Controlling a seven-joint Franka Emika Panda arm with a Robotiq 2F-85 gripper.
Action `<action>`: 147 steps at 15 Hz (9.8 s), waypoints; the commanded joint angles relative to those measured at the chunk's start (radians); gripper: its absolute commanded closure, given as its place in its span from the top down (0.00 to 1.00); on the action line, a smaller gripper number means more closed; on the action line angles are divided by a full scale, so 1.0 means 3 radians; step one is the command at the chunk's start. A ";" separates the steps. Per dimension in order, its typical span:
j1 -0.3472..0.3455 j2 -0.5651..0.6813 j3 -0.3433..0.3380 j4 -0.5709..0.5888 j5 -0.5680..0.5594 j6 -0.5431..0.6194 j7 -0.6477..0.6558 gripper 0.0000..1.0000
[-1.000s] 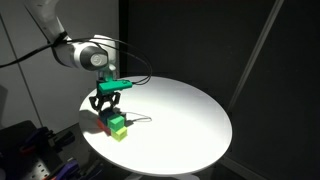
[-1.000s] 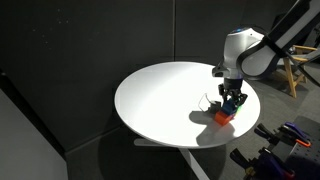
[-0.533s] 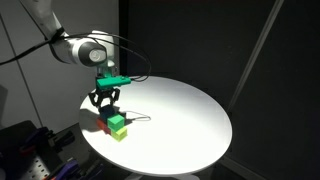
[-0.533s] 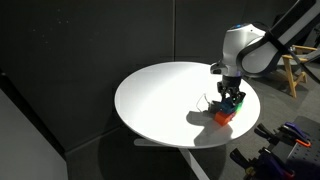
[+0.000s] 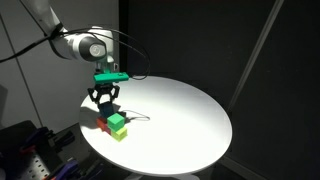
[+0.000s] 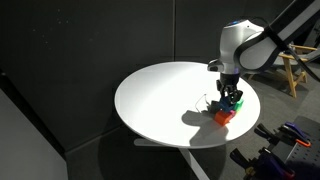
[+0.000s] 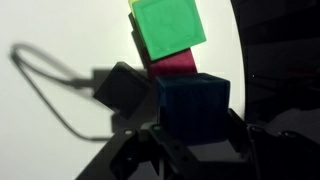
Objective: Pick up the blue block and put it on the table
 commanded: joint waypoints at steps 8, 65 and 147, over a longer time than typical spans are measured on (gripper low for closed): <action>0.0019 -0.0016 0.0050 0.0244 0.0075 -0.0281 0.0774 0.33; -0.0055 0.0492 0.0195 0.0456 0.0678 0.0464 0.2163 1.00; -0.0096 -0.2577 -0.0264 -0.0796 0.0796 -0.0753 0.2879 1.00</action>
